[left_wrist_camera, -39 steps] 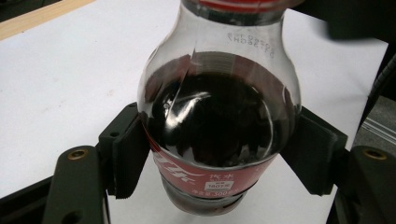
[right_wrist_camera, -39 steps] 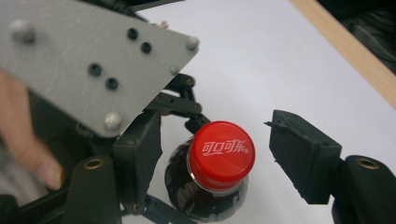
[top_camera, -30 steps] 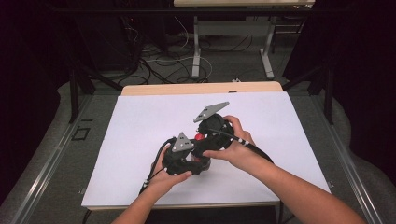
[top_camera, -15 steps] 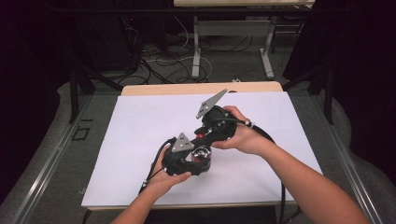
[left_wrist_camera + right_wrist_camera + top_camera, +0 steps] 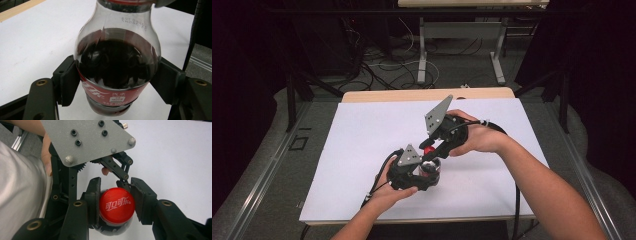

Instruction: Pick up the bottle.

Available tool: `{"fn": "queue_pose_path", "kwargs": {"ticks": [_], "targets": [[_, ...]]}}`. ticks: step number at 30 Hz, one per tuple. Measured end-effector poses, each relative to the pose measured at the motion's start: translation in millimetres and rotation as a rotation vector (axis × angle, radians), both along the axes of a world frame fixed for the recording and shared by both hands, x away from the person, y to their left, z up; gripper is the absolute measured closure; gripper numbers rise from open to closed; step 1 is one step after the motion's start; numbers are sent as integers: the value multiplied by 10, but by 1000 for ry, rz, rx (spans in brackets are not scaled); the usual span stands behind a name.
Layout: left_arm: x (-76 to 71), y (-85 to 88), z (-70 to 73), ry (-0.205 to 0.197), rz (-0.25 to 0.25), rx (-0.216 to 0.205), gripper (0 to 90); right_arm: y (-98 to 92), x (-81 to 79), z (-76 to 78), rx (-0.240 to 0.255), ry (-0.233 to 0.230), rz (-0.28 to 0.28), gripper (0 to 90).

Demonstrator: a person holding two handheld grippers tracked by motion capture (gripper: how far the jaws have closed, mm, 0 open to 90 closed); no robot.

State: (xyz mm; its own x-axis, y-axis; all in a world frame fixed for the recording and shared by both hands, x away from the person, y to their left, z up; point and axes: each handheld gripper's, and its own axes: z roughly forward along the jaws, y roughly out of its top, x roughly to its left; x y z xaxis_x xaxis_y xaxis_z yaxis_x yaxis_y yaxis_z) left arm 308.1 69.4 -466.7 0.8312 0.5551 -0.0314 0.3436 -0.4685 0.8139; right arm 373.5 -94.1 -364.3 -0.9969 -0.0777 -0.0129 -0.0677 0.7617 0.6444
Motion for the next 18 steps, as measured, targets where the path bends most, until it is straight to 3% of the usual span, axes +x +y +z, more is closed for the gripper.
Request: {"fn": "queue_pose_path", "kwargs": {"ticks": [3, 4, 6, 8, 10, 11, 12, 14, 16, 17, 18], "targets": [[2, 3, 3, 5, -3, 2, 301, 1, -10, 1, -1, -5, -6, 603], [7, 9, 7, 9, -4, 1, 301, 4, -16, 9, 4, 5, -46, 537], [17, 24, 15, 9, 1, 5, 301, 4, -13, 15, 17, 6, -58, 504], [20, 37, 19, 19, 10, 2, 301, -2, -33, 38, 27, 6, -110, 430], [30, 47, 18, 14, 19, -3, 301, -11, -93, 77, 37, 3, -204, 372], [32, 56, 26, 18, 21, 4, 301, -11, -93, 77, 37, 3, -204, 372], [36, 48, 15, 3, 36, -12, 301, -6, -141, 93, 39, -24, -263, 332], [44, 54, 17, 2, 43, -14, 301, -2, -159, 96, 37, -20, -283, 317], [48, 63, 18, 10, 52, -17, 301, 17, -228, 99, 60, -39, -366, 283], [48, 63, 18, 10, 52, -17, 301, 17, -228, 99, 60, -39, -366, 283], [46, 62, 13, 14, 55, -25, 301, 37, -285, 97, 55, -71, -424, 283]]}}
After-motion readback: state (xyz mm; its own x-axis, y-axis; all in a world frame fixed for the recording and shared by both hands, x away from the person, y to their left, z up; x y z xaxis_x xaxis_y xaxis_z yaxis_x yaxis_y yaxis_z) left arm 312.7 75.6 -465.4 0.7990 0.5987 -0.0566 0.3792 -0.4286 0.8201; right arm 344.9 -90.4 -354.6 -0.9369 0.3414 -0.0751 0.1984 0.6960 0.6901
